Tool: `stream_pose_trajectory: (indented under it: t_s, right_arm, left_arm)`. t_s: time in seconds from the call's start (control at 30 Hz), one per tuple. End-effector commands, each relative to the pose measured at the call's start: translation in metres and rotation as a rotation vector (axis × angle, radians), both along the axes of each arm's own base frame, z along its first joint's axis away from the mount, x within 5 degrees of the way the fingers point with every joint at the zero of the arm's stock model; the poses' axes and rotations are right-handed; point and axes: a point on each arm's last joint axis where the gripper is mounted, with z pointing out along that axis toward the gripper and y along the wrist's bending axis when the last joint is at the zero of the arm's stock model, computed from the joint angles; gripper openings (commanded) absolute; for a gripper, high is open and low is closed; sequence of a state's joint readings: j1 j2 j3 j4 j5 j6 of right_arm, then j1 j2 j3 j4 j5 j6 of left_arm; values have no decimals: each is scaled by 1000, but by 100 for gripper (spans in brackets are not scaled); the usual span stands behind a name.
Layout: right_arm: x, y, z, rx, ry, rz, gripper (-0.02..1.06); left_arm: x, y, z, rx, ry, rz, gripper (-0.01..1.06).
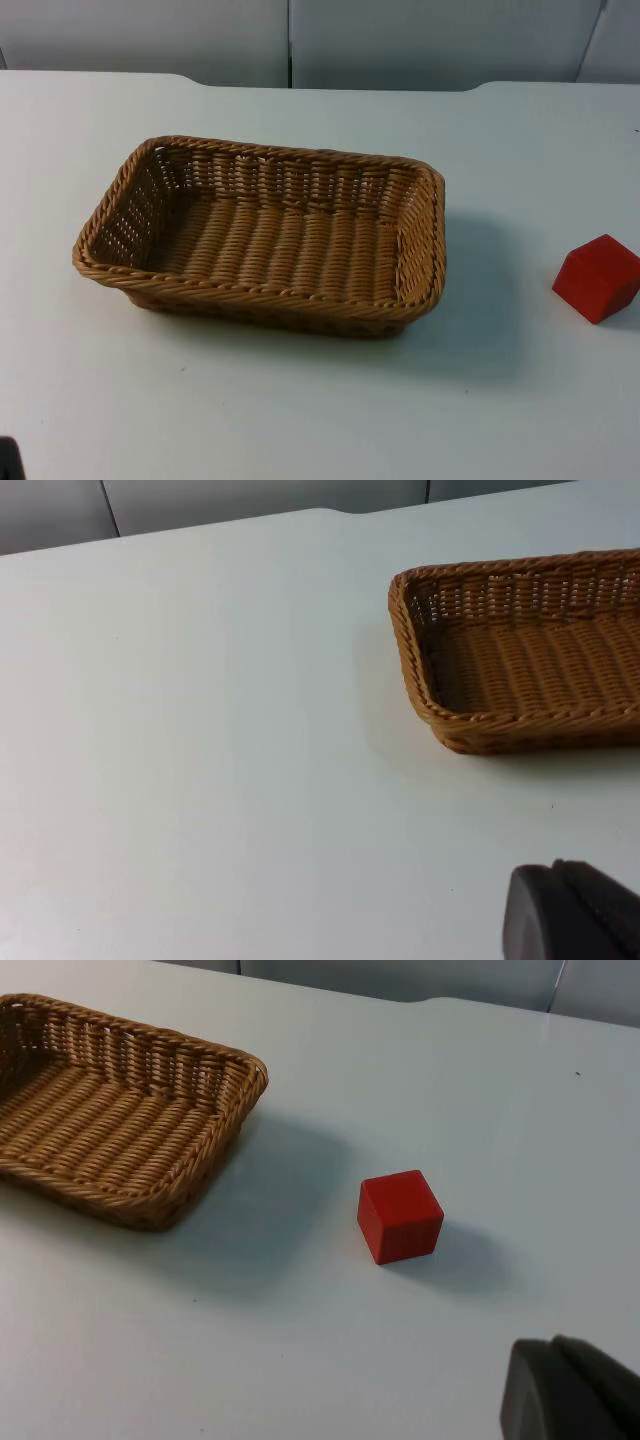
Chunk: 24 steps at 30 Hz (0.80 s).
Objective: Pick up the basket with the left hand and place the cube into the basket with the right hand.
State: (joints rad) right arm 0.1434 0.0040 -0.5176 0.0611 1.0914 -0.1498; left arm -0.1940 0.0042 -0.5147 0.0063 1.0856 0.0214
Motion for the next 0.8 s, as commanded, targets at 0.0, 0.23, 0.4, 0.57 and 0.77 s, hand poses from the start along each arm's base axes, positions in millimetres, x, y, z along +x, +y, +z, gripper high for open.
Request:
stream_pose_trajectory:
  t_s: [0.0,0.23,0.4,0.57,0.77]
  right_arm:
    - [0,0,-1,-8,-8,-6,0]
    - [0,0,-1,-8,-8,-6,0]
    - [0,0,-1,-8,-8,-6,0]
    - [0,0,-1,-8,-8,-6,0]
    - [0,0,-1,-7,-10,-6,0]
  left_arm:
    - [0,0,0,-6,-8,8,0]
    - [12,4,1,-5,63,86,0]
    - [30,4,0,56,158,107,0]
    - [59,-4,18,34,55,77,0]
    - [103,-19,24,-16,-4,17,0]
